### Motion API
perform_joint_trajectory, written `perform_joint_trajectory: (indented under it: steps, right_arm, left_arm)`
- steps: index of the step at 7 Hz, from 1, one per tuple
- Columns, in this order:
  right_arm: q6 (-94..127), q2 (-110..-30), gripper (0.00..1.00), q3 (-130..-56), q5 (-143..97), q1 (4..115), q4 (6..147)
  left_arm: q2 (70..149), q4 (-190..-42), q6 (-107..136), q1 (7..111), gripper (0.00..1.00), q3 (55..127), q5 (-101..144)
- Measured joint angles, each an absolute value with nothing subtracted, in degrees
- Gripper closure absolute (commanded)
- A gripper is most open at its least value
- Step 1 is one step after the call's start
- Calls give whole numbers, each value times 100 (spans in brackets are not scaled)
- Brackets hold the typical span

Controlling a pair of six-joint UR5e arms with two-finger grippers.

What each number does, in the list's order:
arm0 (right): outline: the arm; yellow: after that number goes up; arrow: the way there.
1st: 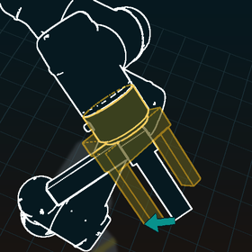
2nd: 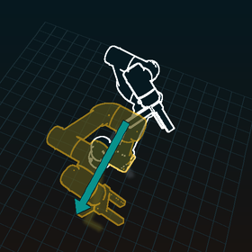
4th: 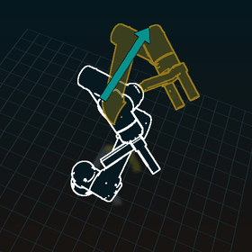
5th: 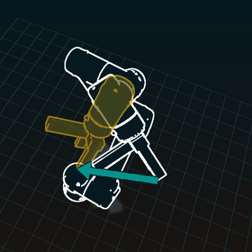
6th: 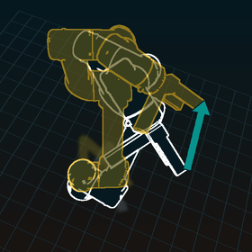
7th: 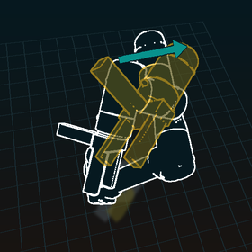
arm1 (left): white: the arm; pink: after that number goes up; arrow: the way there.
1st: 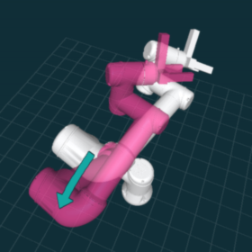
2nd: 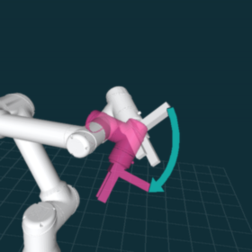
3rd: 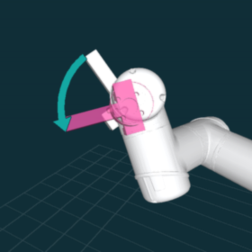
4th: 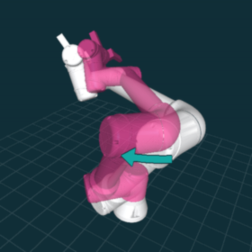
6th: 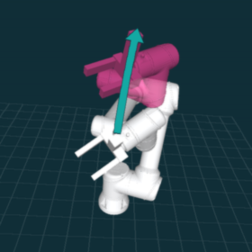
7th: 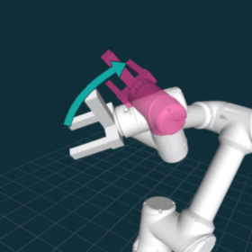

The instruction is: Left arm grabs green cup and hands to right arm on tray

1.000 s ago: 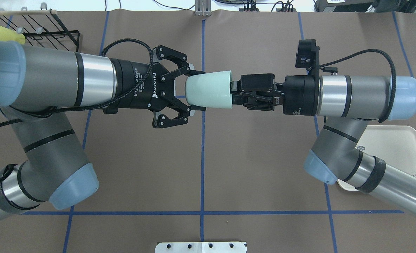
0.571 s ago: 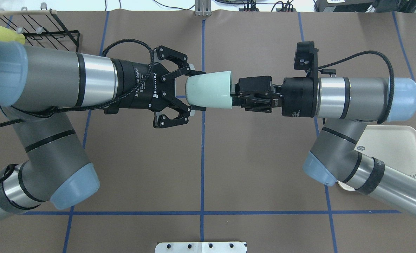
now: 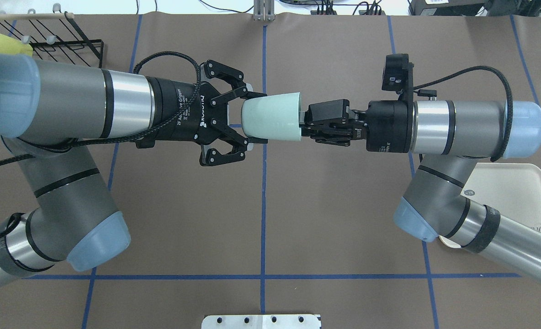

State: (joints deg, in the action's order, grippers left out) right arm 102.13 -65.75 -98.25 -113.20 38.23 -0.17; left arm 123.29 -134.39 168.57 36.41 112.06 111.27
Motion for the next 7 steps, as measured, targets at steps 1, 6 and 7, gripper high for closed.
perform_joint_trajectory:
  steps: [1,6,7]
  right_arm:
    - [10213,-6574,64,-9826,-11316,3823,-17]
    - [10215,-6574,87,-9826,-11258,3823,-18]
    - [10219,-6574,97,-9826,-11248,3823,-18]
  left_arm:
    - [12331,-13440,16857,3644,71,11206,11127]
    - [12330,-13441,16858,3642,58,11206,11127]
    - [12329,-13442,16855,3645,8,11206,11126]
